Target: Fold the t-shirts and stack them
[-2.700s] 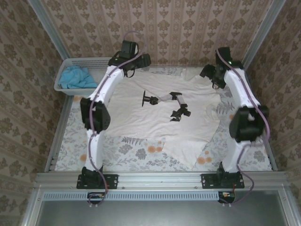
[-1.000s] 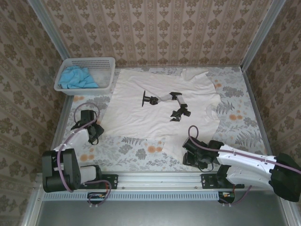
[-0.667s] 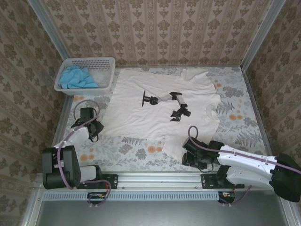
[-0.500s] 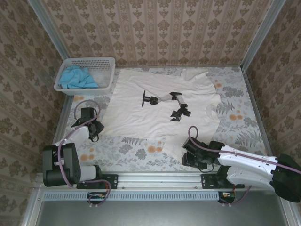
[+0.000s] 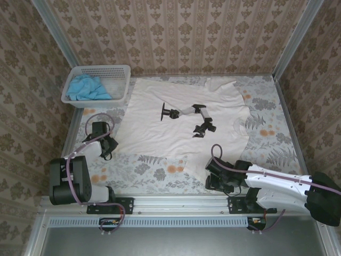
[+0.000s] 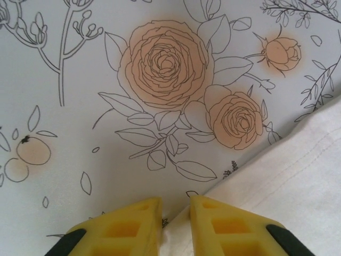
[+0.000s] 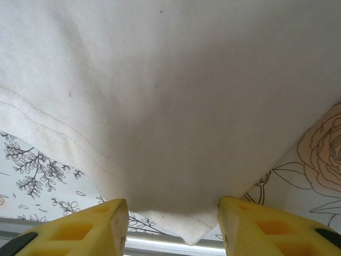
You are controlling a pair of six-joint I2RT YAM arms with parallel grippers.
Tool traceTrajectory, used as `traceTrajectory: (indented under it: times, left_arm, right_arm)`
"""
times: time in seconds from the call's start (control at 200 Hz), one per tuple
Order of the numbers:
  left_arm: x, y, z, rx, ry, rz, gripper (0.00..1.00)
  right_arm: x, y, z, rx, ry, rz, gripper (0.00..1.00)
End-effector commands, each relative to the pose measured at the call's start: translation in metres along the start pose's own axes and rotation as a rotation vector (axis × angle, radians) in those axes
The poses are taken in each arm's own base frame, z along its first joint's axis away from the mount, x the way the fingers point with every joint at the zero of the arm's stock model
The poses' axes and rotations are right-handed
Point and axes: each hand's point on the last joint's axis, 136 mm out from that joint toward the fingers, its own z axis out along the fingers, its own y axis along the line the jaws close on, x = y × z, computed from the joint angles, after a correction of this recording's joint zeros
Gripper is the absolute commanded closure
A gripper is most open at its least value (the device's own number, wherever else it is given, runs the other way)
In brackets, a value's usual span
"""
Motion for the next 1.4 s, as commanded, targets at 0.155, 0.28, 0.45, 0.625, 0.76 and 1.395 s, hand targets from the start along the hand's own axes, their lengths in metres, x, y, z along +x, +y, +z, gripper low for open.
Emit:
traceTrajectory:
  times: [0.155,0.28,0.45,0.625,0.76,1.395]
  left_arm:
    - [-0.004,-0.01,0.005,0.043,-0.006,0.02,0.92]
    - [-0.005,-0.012,0.004,0.049,-0.008,0.025,0.97]
    - [-0.005,-0.012,0.002,0.047,-0.014,0.035,1.0]
    - [-0.004,-0.012,-0.001,0.042,-0.023,0.047,1.0]
    - [-0.003,-0.013,-0.005,0.035,-0.035,0.064,1.0]
    - [0.03,0.002,-0.03,0.025,-0.036,0.1,1.0]
  right_arm:
    - [0.005,-0.016,-0.01,0.072,0.004,0.016,0.5]
    - [0.008,-0.014,-0.005,0.077,0.026,0.012,0.52]
    - [0.008,-0.014,0.003,0.1,0.027,0.009,0.55]
    - [0.004,-0.013,0.005,0.11,0.009,0.012,0.69]
    - [0.003,-0.016,0.004,0.117,0.0,0.017,0.8]
    - [-0.022,-0.03,-0.074,-0.011,-0.235,0.126,1.0]
